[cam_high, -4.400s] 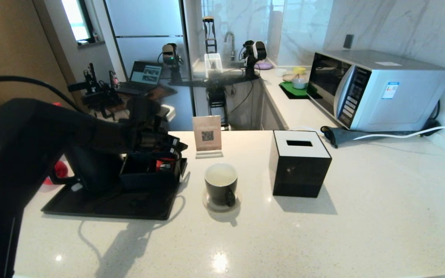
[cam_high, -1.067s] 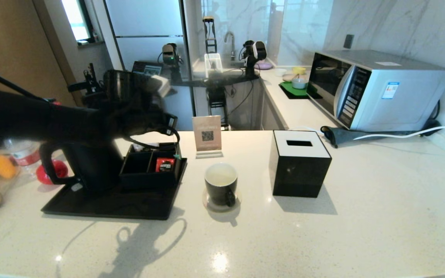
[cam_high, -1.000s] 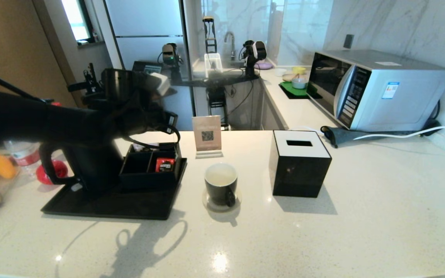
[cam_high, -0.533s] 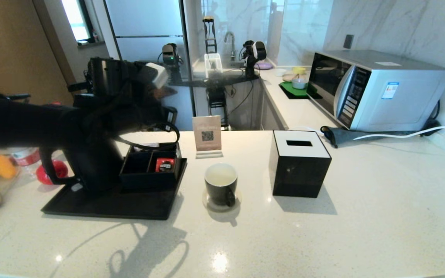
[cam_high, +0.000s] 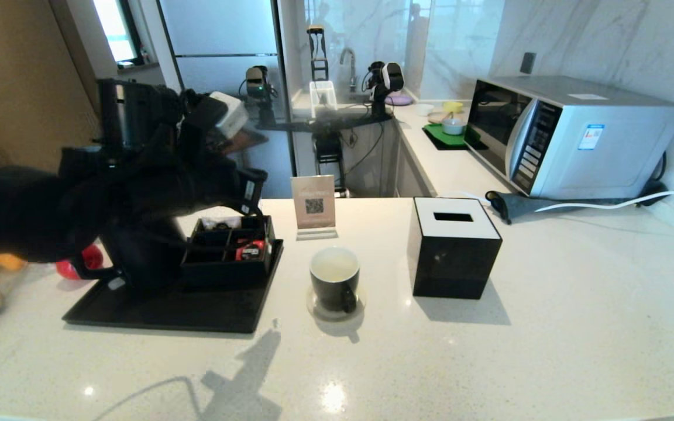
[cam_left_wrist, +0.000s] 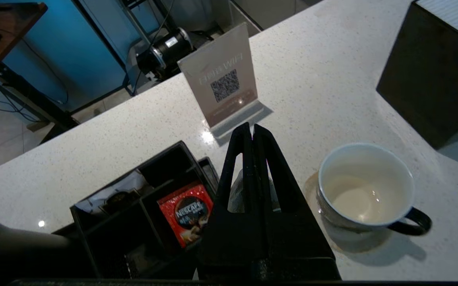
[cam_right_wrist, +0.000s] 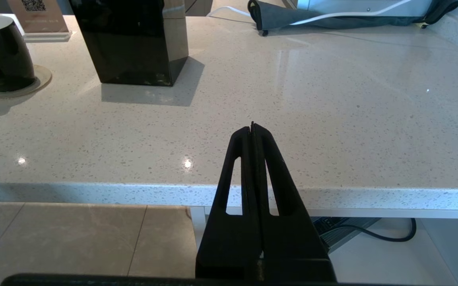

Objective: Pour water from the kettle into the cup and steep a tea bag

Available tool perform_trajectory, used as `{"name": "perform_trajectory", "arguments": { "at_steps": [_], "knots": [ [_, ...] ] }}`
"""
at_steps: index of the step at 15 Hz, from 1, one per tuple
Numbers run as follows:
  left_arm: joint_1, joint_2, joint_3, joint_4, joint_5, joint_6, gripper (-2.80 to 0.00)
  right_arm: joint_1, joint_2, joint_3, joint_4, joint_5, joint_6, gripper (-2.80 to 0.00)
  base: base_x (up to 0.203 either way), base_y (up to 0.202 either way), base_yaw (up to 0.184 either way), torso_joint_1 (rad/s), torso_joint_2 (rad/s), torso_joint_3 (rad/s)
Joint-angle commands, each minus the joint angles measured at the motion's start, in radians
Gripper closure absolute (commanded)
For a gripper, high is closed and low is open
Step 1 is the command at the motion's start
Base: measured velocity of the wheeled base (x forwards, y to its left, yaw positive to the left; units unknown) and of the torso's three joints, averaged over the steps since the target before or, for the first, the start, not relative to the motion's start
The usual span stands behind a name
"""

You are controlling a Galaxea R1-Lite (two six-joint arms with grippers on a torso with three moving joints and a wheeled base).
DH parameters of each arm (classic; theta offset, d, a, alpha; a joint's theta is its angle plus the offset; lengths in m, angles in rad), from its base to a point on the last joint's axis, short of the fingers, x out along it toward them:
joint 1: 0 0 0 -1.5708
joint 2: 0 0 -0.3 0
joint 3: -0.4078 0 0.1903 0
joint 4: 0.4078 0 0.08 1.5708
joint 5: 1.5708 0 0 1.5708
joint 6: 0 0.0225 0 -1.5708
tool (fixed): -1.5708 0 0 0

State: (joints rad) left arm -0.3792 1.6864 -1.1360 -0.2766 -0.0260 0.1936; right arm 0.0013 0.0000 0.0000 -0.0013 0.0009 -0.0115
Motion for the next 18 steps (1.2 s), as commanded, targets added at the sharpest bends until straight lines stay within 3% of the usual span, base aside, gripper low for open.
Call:
{"name": "perform_trajectory", "arguments": {
  "at_steps": [1,9,18],
  "knots": [
    [-0.019,-0.084,0.071,-0.002,0.000,0.001,0.00,0.000,0.000,0.000,0.000,0.001,-0.001,0.00,0.000,0.000,0.000,0.000,0.00,0.000],
    [-0.024,-0.182,0.178,0.010,0.000,-0.008,0.00,0.000,0.000,0.000,0.000,0.001,-0.001,0.00,0.000,0.000,0.000,0.000,0.00,0.000],
    [-0.014,-0.190,0.167,0.042,0.001,-0.009,0.00,0.000,0.000,0.000,0.003,0.001,-0.008,0.00,0.000,0.000,0.000,0.000,0.00,0.000]
  ]
}}
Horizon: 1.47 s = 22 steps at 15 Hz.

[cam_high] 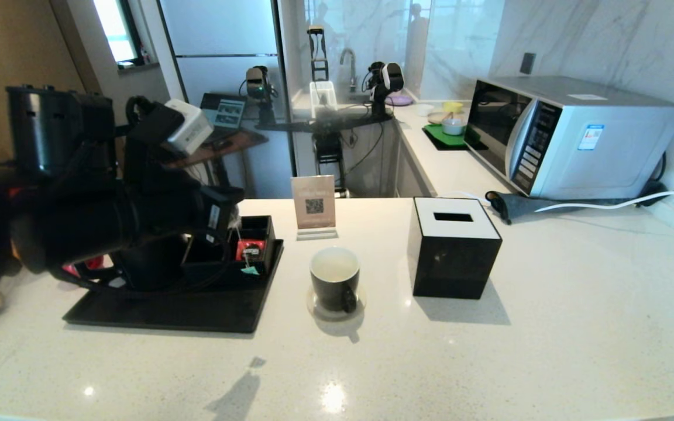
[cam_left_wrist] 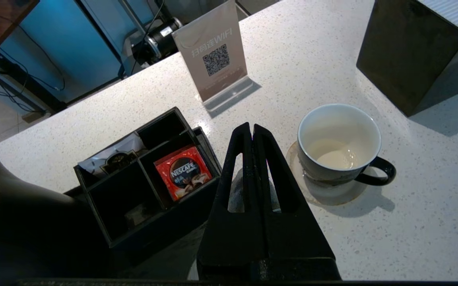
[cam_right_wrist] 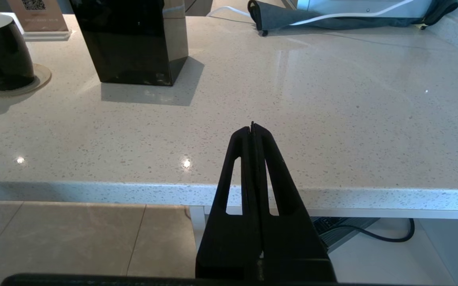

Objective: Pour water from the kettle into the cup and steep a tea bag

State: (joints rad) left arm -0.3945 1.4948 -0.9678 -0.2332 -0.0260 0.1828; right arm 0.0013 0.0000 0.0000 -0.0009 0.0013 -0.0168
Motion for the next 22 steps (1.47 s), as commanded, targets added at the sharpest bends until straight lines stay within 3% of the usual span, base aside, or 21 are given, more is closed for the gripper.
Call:
{"name": "perform_trajectory", "arguments": {
  "at_steps": [1,9,14,22],
  "knots": [
    [0.002,0.002,-0.004,0.000,0.003,0.001,0.00,0.000,0.000,0.000,0.002,0.000,-0.005,0.00,0.000,0.000,0.000,0.000,0.00,0.000],
    [0.019,0.019,-0.038,0.042,0.001,0.001,0.00,0.002,0.016,-0.059,0.020,0.018,-0.016,0.00,0.000,0.000,0.000,0.000,0.00,0.000],
    [0.019,0.039,-0.058,0.043,0.000,0.000,0.00,0.030,0.240,-0.179,0.014,0.043,-0.012,0.00,0.000,0.000,0.000,0.000,0.00,0.000],
    [0.016,0.078,-0.109,0.069,-0.002,-0.013,0.00,0.212,0.910,-0.282,-0.375,0.045,-0.006,0.00,0.000,0.000,0.000,0.000,0.00,0.000]
  ]
}}
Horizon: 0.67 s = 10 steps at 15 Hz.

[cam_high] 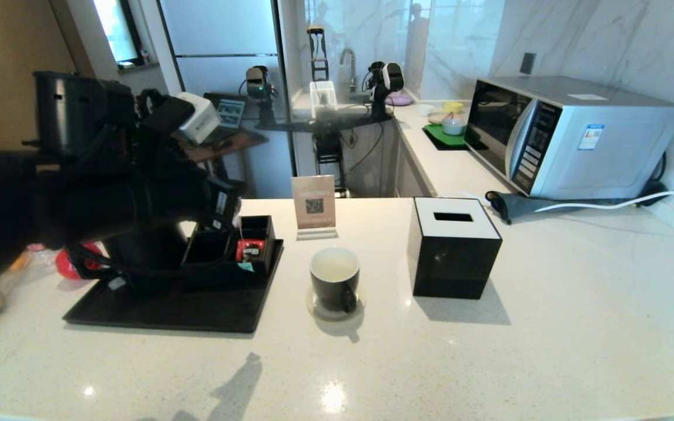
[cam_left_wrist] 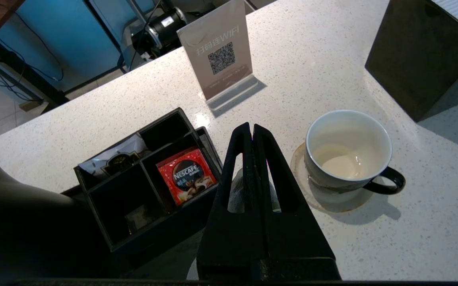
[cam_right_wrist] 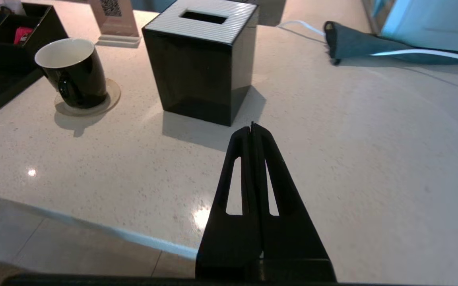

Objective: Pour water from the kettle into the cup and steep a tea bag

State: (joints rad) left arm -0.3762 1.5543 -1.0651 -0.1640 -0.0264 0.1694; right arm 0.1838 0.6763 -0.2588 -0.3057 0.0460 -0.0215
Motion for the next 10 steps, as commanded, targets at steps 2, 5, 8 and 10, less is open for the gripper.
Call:
{"name": "perform_trajectory", "arguments": {
  "at_steps": [2,5,8,10],
  "knots": [
    [-0.009,0.024,-0.012,-0.002,-0.001,0.001,0.00,0.073,0.420,-0.077,-0.203,0.024,0.010,0.00,0.000,0.000,0.000,0.000,0.00,0.000],
    [-0.016,0.030,-0.013,-0.001,-0.001,0.001,0.00,0.111,0.582,-0.186,-0.301,0.256,0.054,0.00,0.000,0.000,0.000,0.000,0.00,0.000],
    [-0.021,0.040,-0.025,0.000,0.000,0.001,0.00,0.116,0.721,-0.284,-0.335,0.289,0.060,0.00,0.000,0.000,0.000,0.000,0.00,0.000],
    [-0.024,0.047,-0.036,0.004,0.000,0.001,0.00,0.126,0.814,-0.315,-0.435,0.320,0.064,0.00,0.000,0.000,0.000,0.000,0.00,0.000]
  ]
}}
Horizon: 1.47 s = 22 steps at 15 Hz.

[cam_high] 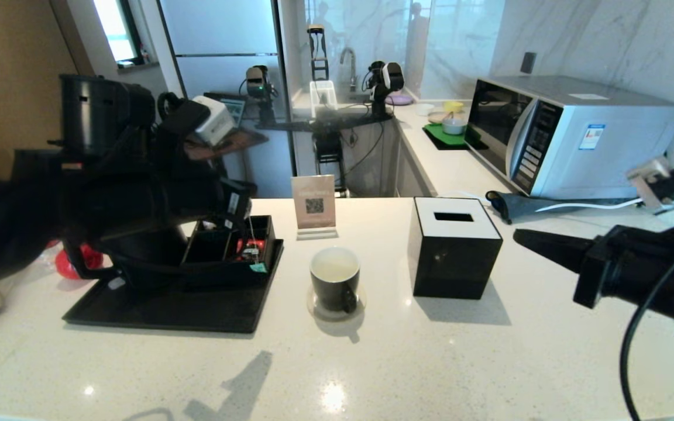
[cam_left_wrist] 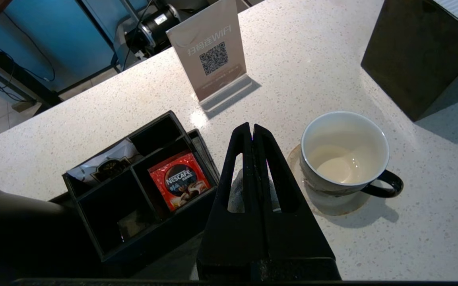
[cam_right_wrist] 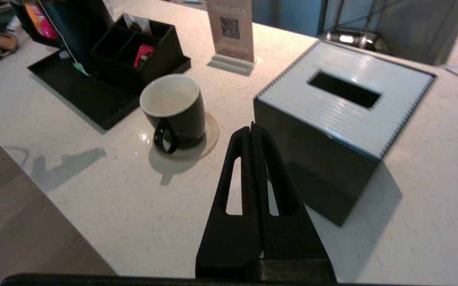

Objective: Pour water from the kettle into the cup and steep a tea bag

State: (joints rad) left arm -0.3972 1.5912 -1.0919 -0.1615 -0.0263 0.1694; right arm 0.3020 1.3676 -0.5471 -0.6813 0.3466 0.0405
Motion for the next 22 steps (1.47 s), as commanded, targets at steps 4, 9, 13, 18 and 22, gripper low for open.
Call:
{"name": "perform_trajectory", "arguments": {
  "at_steps": [4,9,13,18,22],
  "knots": [
    [-0.045,0.034,-0.057,0.030,0.000,0.001,0.00,0.027,0.289,-0.040,-0.287,0.194,0.023,0.00,0.000,0.000,0.000,0.000,0.00,0.000],
    [-0.102,0.078,-0.149,0.068,0.002,0.000,0.00,0.101,0.464,-0.148,-0.468,0.249,0.135,0.00,0.000,0.000,0.000,0.000,0.00,0.000],
    [-0.138,0.094,-0.180,0.073,0.003,0.000,0.00,0.173,0.562,-0.258,-0.545,0.249,0.201,0.00,0.000,0.000,0.000,0.000,0.00,0.000],
    [-0.173,0.090,-0.181,0.073,0.004,0.001,0.00,0.250,0.607,-0.283,-0.587,0.249,0.233,-2.80,0.000,0.000,0.000,0.000,0.00,0.000],
    [-0.184,0.087,-0.183,0.071,0.003,0.001,0.00,0.297,0.634,-0.295,-0.595,0.248,0.233,-2.80,0.000,0.000,0.000,0.000,0.00,0.000]
  ]
}}
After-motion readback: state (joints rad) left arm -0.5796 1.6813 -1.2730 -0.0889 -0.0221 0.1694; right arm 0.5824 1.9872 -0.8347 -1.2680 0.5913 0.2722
